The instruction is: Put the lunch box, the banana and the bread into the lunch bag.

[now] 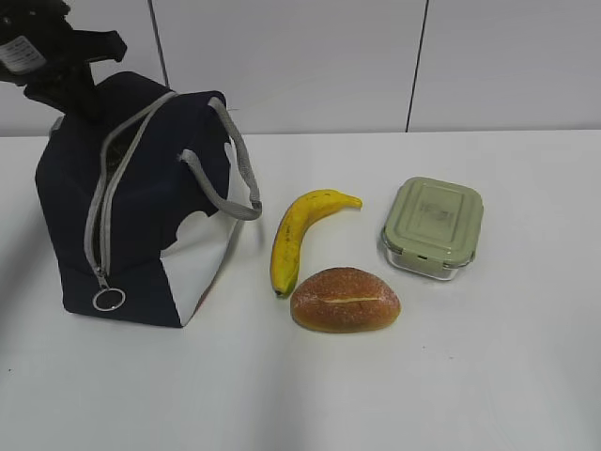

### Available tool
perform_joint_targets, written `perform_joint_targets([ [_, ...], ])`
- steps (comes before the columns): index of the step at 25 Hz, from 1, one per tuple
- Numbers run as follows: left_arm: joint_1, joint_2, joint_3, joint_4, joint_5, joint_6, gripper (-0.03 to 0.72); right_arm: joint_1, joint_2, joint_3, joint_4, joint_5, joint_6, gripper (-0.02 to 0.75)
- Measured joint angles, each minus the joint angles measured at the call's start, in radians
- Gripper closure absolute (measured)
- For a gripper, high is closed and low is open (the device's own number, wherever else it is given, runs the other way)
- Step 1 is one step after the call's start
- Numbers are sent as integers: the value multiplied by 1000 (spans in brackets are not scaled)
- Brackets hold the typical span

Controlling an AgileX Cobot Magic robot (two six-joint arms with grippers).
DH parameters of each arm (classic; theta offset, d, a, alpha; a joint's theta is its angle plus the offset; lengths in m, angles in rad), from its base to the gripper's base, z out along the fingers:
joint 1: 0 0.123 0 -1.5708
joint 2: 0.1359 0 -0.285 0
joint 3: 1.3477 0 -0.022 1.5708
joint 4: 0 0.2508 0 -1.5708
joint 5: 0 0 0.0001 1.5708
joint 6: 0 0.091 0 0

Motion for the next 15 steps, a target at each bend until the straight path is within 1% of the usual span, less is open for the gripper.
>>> perform_joint_targets([
  [5,0,0,0,-54,6,0,691,0,0,0,0,0,0,194],
  [15,0,0,0,-59,23,0,691,0,0,0,0,0,0,193],
])
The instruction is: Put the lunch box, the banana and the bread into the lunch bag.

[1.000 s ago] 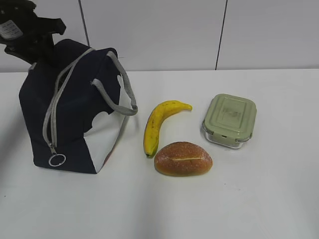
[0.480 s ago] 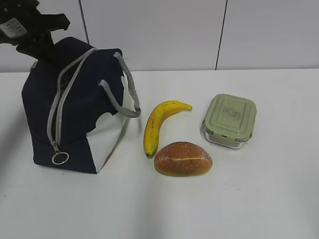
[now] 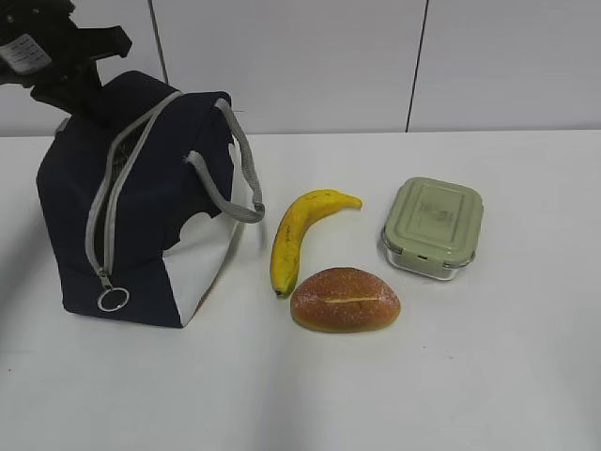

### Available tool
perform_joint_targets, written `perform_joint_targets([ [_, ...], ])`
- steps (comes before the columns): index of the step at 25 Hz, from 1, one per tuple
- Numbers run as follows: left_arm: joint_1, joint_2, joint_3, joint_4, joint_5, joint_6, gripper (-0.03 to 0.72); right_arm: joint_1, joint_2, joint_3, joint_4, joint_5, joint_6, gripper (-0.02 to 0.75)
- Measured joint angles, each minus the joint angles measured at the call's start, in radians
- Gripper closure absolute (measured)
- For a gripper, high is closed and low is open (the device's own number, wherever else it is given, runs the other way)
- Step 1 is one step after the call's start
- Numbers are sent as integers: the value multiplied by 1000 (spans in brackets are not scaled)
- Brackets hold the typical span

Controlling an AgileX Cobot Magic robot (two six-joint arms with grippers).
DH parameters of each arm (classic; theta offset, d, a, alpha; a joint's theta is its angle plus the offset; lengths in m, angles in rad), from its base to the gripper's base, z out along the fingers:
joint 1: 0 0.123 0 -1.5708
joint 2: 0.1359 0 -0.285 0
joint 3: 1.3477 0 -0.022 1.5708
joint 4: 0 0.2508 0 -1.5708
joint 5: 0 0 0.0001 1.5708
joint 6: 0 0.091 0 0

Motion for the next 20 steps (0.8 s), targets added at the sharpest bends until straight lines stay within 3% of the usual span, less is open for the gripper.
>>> perform_joint_targets([
  [14,0,0,0,-1,5,0,691,0,0,0,6,-2,0,194],
  [20,0,0,0,-1,5,0,691,0,106,-31,131,-154,0,193],
])
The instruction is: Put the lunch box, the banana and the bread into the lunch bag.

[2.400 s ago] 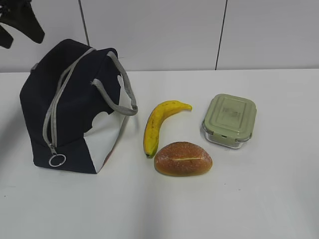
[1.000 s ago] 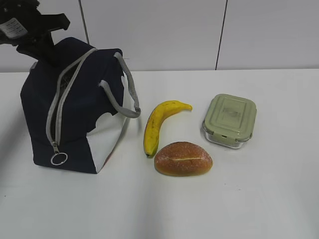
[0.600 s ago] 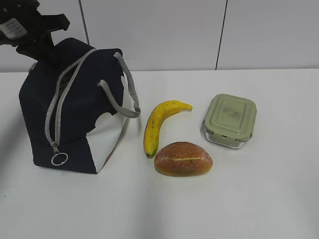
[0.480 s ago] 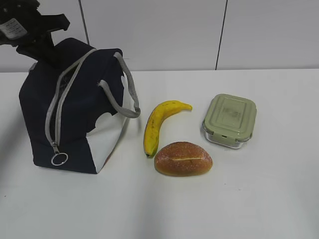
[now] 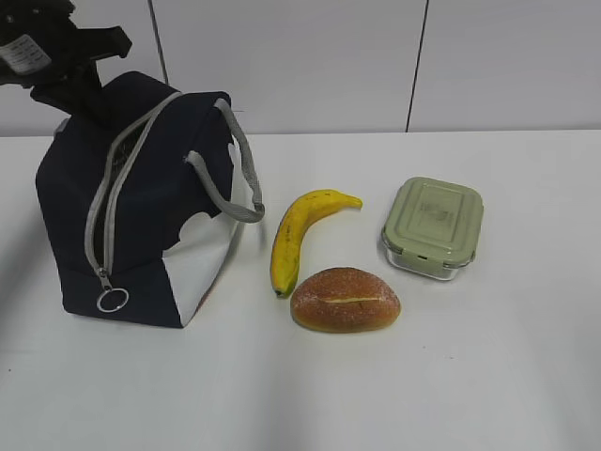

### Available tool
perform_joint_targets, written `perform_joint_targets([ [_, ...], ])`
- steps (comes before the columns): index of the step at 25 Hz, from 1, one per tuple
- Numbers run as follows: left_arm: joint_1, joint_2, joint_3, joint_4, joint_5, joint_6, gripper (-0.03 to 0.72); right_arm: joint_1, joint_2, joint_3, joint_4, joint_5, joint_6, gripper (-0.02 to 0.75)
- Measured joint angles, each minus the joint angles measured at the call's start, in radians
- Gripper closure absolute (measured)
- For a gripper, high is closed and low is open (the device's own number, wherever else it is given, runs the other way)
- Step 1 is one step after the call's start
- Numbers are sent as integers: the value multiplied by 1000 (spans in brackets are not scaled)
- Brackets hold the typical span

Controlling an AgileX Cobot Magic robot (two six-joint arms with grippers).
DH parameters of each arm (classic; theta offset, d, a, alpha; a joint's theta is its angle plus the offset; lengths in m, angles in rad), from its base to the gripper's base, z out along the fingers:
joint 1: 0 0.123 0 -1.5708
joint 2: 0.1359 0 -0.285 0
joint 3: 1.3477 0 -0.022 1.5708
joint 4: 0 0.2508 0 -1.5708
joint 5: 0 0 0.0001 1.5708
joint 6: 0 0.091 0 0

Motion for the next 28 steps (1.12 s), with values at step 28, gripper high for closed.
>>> perform_joint_targets([
  [28,0,0,0,2,1,0,691,-1,1428,-499,333,-209,-33,193],
])
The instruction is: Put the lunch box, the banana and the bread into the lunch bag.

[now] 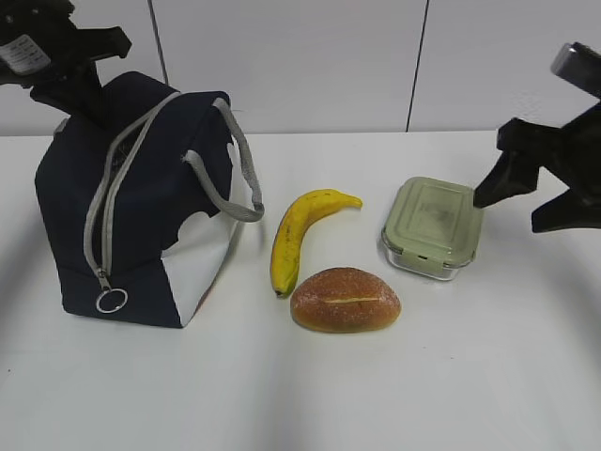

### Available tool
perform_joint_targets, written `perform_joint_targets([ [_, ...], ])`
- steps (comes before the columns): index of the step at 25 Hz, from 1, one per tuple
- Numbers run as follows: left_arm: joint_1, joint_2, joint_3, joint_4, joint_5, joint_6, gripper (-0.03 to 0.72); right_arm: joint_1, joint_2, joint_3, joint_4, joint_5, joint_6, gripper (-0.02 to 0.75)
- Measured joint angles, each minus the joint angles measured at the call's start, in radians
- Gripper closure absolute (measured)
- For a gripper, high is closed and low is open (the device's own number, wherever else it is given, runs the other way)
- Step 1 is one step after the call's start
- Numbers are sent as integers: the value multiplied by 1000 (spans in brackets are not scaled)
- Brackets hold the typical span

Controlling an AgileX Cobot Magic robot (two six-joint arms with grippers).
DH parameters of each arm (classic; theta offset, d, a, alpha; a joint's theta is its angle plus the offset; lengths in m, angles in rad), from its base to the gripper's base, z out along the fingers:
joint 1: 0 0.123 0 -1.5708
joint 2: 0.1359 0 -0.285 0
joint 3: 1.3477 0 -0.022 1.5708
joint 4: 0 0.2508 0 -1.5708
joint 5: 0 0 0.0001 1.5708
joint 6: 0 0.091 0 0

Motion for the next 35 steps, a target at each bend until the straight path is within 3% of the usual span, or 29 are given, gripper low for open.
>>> perform_joint_targets([
  [8,0,0,0,1,0,0,691,-46,239,-182,40,82,-51,193],
  [13,0,0,0,1,0,0,691,-143,301,-195,161,120,-218,193],
  [18,0,0,0,2,1,0,691,-211,359,-195,361,143,-442,193],
  [25,0,0,0,2,1,0,691,-223,466,-197,517,161,-640,193],
  [35,0,0,0,3,1,0,691,-223,541,-197,596,129,-725,193],
])
